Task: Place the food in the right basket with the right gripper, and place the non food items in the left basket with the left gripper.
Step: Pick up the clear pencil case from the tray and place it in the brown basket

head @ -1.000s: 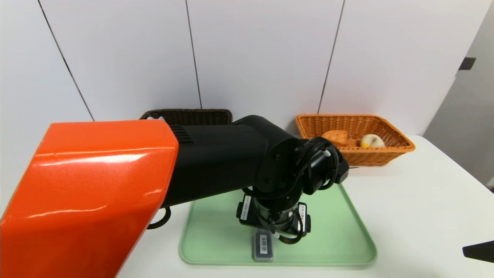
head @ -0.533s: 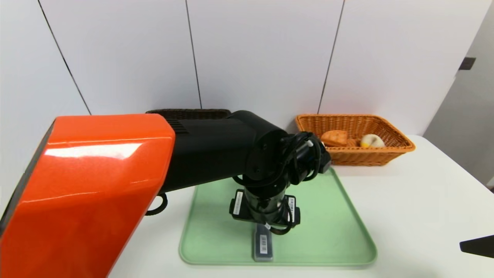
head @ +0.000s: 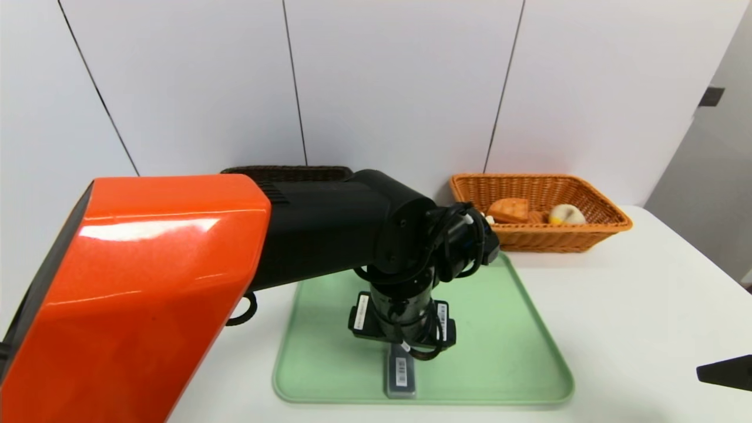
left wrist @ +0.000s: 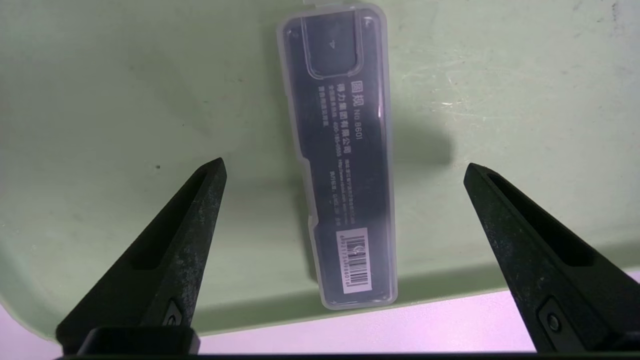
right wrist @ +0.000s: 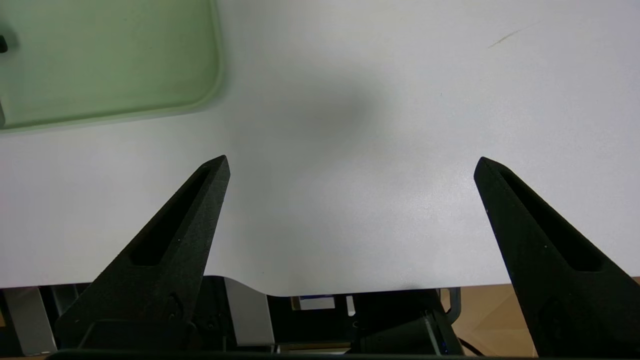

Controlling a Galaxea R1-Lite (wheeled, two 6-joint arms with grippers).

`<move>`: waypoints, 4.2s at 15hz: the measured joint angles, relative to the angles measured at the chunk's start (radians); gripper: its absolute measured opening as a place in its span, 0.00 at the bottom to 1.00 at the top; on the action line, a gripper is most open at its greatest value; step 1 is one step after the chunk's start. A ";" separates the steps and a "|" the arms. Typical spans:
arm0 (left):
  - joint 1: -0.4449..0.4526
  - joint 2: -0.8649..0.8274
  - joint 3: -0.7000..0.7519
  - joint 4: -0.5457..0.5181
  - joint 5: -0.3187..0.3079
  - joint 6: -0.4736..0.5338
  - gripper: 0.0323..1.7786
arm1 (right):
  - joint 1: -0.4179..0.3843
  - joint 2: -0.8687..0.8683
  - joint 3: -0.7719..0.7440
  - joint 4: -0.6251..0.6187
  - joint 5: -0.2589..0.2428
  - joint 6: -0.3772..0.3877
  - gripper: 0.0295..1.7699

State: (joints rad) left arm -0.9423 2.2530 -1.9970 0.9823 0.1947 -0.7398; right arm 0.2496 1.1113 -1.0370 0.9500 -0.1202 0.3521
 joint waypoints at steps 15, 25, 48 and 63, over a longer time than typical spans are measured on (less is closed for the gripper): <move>-0.001 0.017 0.000 0.001 -0.001 -0.003 0.30 | -0.001 0.026 0.000 -0.035 0.001 -0.031 0.96; 0.001 -0.143 0.000 0.011 -0.005 0.009 0.30 | -0.004 0.021 0.002 -0.034 -0.001 -0.024 0.96; 0.633 -0.093 0.000 -0.602 0.038 0.361 0.30 | -0.005 0.046 0.024 -0.038 -0.013 -0.025 0.96; 0.655 0.006 0.000 -0.643 0.037 0.373 0.72 | -0.006 0.031 0.015 -0.035 -0.014 -0.029 0.96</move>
State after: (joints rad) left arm -0.2870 2.2587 -1.9970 0.3391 0.2321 -0.3670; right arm 0.2434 1.1426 -1.0221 0.9153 -0.1340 0.3236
